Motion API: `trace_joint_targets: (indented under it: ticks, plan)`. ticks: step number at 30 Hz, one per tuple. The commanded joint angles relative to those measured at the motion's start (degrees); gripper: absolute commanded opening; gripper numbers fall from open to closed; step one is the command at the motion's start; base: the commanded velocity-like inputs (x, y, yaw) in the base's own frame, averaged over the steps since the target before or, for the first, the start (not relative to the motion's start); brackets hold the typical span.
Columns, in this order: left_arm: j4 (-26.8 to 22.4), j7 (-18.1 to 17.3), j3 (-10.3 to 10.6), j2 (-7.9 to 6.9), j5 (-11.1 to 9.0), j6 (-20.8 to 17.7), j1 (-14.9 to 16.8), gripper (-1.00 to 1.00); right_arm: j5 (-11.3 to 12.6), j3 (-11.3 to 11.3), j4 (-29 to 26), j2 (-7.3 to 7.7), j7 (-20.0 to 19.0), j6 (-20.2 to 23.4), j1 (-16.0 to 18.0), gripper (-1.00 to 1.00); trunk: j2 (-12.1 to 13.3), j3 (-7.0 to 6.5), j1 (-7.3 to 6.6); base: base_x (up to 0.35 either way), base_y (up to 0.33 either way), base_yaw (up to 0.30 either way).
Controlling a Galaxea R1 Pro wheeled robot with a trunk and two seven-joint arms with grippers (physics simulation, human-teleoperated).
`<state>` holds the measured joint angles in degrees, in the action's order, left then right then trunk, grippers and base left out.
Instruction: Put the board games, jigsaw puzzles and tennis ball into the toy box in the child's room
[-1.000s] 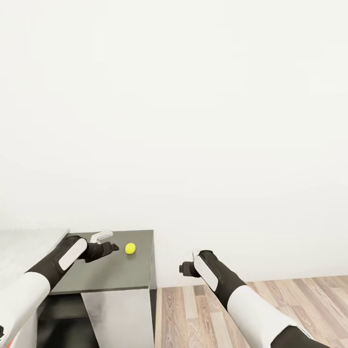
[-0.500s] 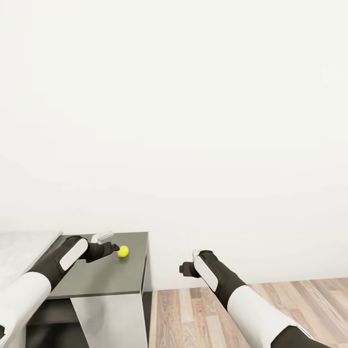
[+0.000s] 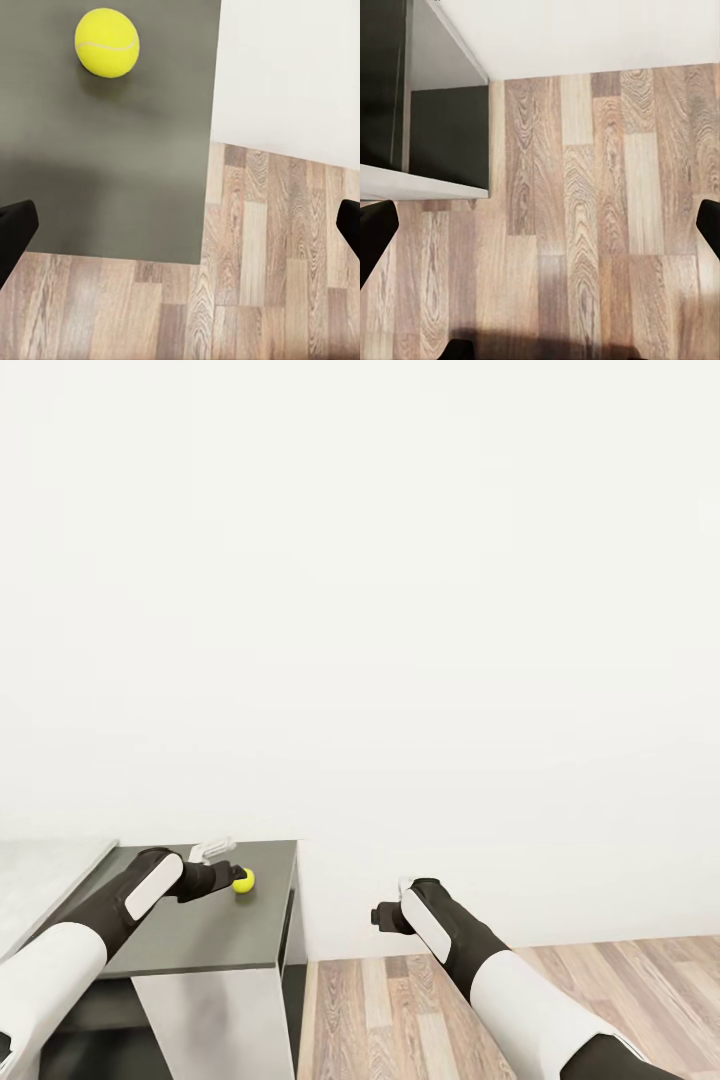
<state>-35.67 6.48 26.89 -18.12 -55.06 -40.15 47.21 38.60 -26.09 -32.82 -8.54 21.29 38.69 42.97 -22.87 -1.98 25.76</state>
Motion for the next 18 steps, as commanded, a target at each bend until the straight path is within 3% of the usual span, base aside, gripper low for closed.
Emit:
trace_joint_targets:
  ticks: [1, 18]
  plan:
    - [-0.10, 0.53, 0.35, -0.07, -0.60, -0.05, 0.04, 1.00, 0.60, -0.29, -0.08, 0.03, 0.55, 0.07, 0.05, 1.00, -0.05, 0.03, 0.03, 0.025, -0.005, 0.000]
    - [-0.09, 0.47, 0.33, -0.07, -0.57, -0.11, 0.02, 1.00, 0.60, -0.44, -0.05, 0.01, 0.54, 0.13, 0.05, 1.00, -0.05, 0.35, 0.03, 0.016, 0.002, 0.000]
